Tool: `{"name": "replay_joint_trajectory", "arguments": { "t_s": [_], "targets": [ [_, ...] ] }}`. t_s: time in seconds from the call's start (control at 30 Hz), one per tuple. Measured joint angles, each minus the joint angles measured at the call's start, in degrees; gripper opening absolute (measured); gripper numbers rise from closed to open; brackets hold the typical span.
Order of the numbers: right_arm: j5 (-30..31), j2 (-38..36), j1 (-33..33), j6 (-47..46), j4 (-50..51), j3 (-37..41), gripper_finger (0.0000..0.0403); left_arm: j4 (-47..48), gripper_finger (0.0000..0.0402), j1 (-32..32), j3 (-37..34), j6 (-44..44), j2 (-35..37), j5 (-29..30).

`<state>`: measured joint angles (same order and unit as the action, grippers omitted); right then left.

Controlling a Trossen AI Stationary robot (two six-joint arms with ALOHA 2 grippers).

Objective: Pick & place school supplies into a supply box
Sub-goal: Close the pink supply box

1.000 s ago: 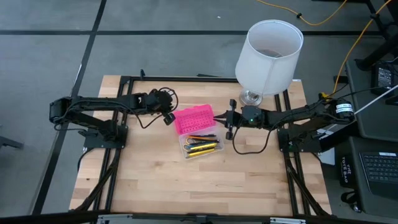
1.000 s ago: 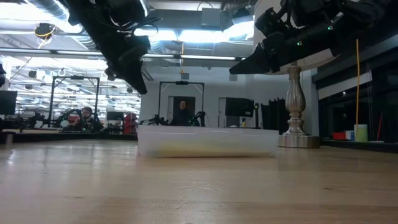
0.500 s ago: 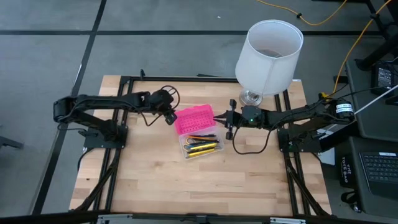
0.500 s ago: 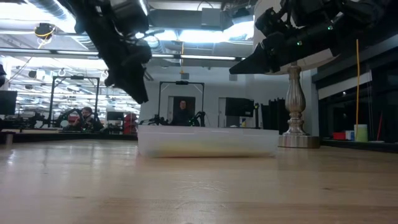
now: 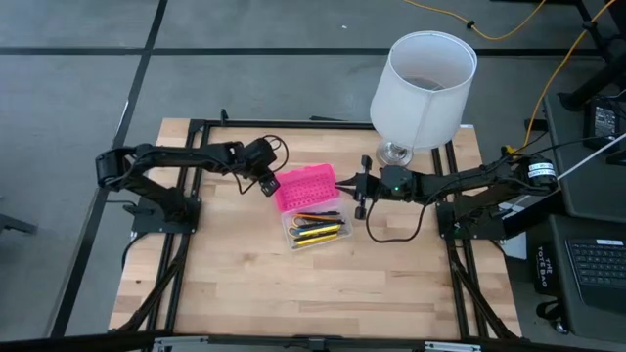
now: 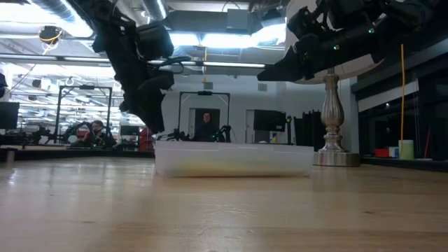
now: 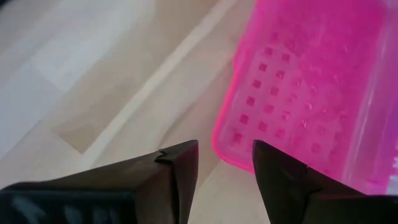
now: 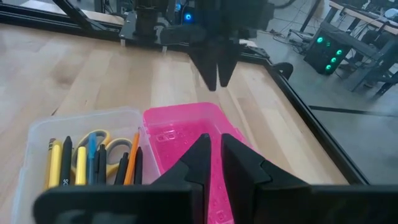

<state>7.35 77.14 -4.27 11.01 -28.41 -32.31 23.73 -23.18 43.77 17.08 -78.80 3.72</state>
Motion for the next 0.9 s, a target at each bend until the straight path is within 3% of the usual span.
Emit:
{"name": "replay_joint_trajectory", "arguments": {
  "t_s": [0.57, 0.9],
  "targets": [
    [0.0, 0.0, 0.0, 0.4, -0.2, 0.0, 0.0043, -7.4, 0.0144, 0.3, 0.0, -7.9, -10.0, -0.3],
    [0.0, 0.0, 0.0, 1.3, -0.1, 0.0, 0.0043, -7.3, 0.0143, 0.3, 0.0, -13.0, -10.8, 0.1]
  ]
}}
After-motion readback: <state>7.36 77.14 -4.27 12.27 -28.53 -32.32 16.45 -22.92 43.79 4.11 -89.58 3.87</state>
